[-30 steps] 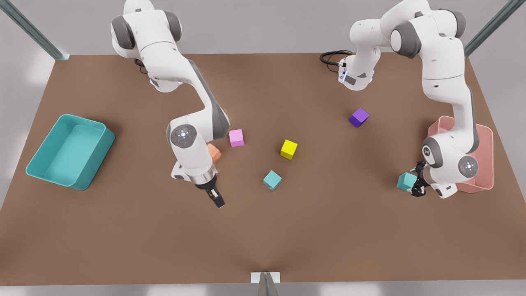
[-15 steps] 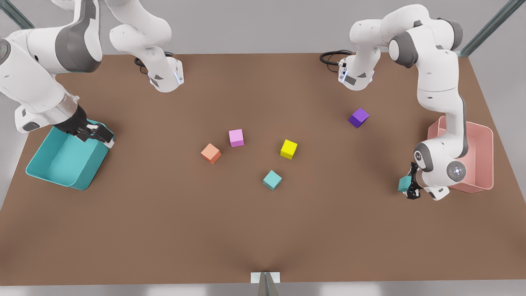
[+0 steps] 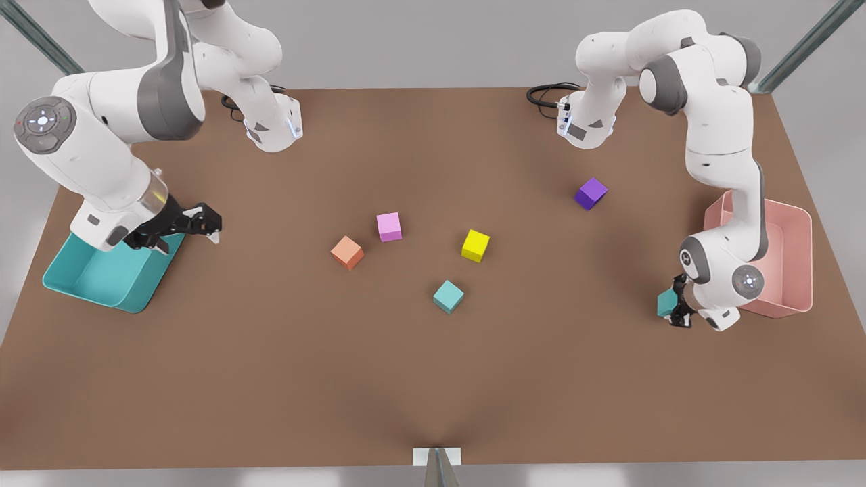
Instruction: Stack the two blue cubes on top of each other
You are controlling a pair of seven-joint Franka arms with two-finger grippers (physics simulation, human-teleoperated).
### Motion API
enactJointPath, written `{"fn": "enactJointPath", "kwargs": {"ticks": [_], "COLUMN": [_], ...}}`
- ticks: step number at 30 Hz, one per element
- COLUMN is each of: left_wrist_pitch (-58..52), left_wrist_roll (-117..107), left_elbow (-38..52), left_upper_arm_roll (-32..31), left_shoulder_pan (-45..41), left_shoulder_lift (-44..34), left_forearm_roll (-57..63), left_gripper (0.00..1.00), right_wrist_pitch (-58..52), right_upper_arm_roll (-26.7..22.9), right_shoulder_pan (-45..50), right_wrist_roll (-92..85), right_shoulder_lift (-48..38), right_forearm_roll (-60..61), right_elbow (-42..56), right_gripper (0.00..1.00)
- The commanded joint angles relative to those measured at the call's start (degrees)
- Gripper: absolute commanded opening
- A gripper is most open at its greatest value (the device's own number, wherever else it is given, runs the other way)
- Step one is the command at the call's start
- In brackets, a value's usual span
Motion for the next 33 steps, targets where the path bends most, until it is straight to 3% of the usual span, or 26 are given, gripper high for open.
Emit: {"fn": "enactJointPath", "kwargs": {"ticks": [1, 4, 6, 8, 10, 15, 21, 33], "left_wrist_pitch": [0.28, -0.68, -7.98, -21.07, -23.54, -23.45, -23.36, -24.60], "left_wrist_roll": [-0.07, -0.07, 0.02, -0.25, -6.39, -11.32, -13.43, -13.43], "left_elbow": [0.02, -0.07, 0.02, 9.68, 12.06, 29.28, 41.59, 41.94], "left_upper_arm_roll": [0.00, -0.26, -0.88, -1.14, -1.14, -1.32, -2.11, -5.53], "left_shoulder_pan": [-0.21, -1.96, -10.58, -19.19, -27.98, -40.73, -41.87, -42.40], "left_shoulder_lift": [-0.86, -3.49, -9.74, -9.21, -9.04, 4.14, 14.17, 15.57], "left_forearm_roll": [-0.57, -0.66, -0.40, -0.57, -0.40, -2.24, -2.60, -2.77], "left_gripper": [0.45, 0.45, 0.45, 0.45, 0.46, 0.46, 0.46, 0.47], "right_wrist_pitch": [-0.40, -0.48, -0.48, -0.48, -0.48, -0.48, -0.57, -4.00], "right_upper_arm_roll": [-0.04, 0.14, 0.14, 0.14, 0.14, 0.14, 0.22, 0.40], "right_shoulder_pan": [0.03, 0.12, 0.21, 0.21, 0.12, 0.21, 0.30, 1.61], "right_wrist_roll": [-20.79, -20.79, -20.79, -20.88, -20.88, -20.79, -20.70, -17.27], "right_shoulder_lift": [0.21, 0.91, 1.00, 1.44, 1.53, 1.88, 2.93, 3.11], "right_forearm_roll": [-0.12, -0.04, -0.12, -0.04, -0.12, -0.12, -1.71, -3.64], "right_elbow": [0.17, 1.23, 1.23, 1.14, 1.14, 1.14, 1.14, 1.31], "right_gripper": [1.00, 1.00, 1.00, 1.00, 1.00, 1.00, 1.00, 1.00]}}
